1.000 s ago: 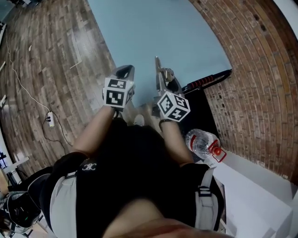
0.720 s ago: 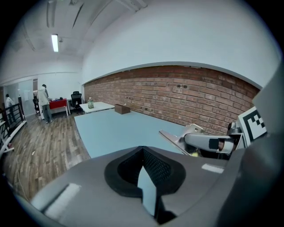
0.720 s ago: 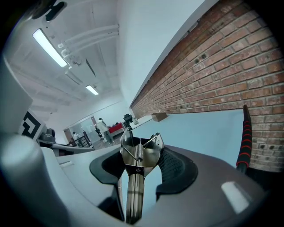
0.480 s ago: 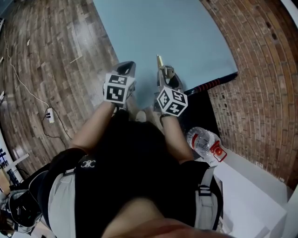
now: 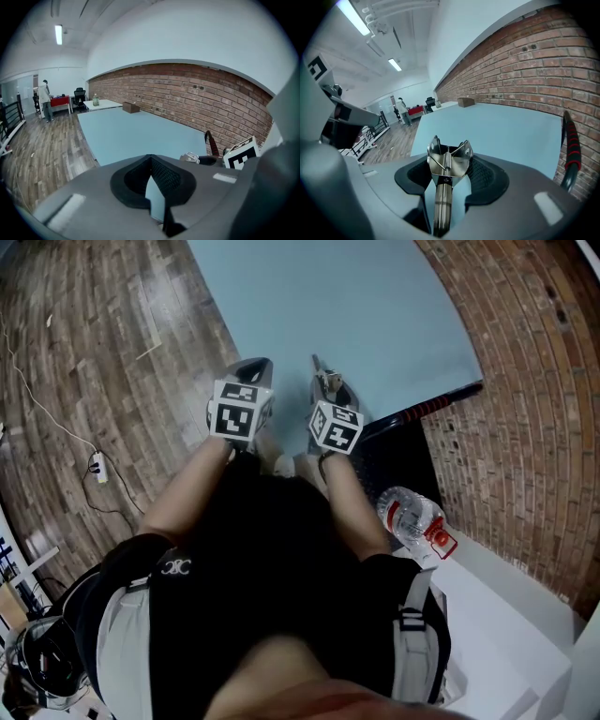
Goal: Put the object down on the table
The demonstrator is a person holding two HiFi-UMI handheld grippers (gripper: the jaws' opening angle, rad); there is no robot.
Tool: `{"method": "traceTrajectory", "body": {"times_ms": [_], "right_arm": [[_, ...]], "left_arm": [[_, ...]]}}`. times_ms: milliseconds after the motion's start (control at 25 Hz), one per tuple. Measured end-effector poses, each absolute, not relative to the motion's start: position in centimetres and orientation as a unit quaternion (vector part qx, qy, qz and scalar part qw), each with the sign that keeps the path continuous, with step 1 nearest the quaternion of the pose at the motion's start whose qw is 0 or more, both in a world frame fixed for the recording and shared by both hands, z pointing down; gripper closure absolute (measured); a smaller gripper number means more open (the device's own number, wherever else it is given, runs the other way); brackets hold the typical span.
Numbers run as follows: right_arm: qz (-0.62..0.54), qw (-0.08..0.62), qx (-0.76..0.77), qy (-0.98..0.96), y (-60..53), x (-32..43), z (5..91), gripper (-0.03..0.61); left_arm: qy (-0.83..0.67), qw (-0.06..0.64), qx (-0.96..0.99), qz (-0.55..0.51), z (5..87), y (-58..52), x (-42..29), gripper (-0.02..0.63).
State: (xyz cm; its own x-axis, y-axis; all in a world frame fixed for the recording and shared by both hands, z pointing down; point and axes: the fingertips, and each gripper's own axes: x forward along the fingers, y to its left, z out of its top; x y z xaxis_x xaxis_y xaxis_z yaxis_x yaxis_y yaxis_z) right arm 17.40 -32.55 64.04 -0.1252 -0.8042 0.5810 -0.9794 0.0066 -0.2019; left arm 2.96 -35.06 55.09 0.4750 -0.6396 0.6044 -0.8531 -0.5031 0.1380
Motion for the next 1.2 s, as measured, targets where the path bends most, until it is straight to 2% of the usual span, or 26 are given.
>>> {"method": "traceTrajectory", "body": {"times_ms": [880,1200], "right_arm": [[0.331,0.228,0.612,-0.681,-32.4,15.4,71.1,0.353],[0.294,0.264,0.626,-0.673,-32.3,16.1,71.6,0.350]], "left_arm": [[-0.459,0.225,0.817,0.266,56.2,-36.0,0.7,0.614],[-0.456,0.229,0.818,0.266,56.2,-35.8,1.1,0.614]]}}
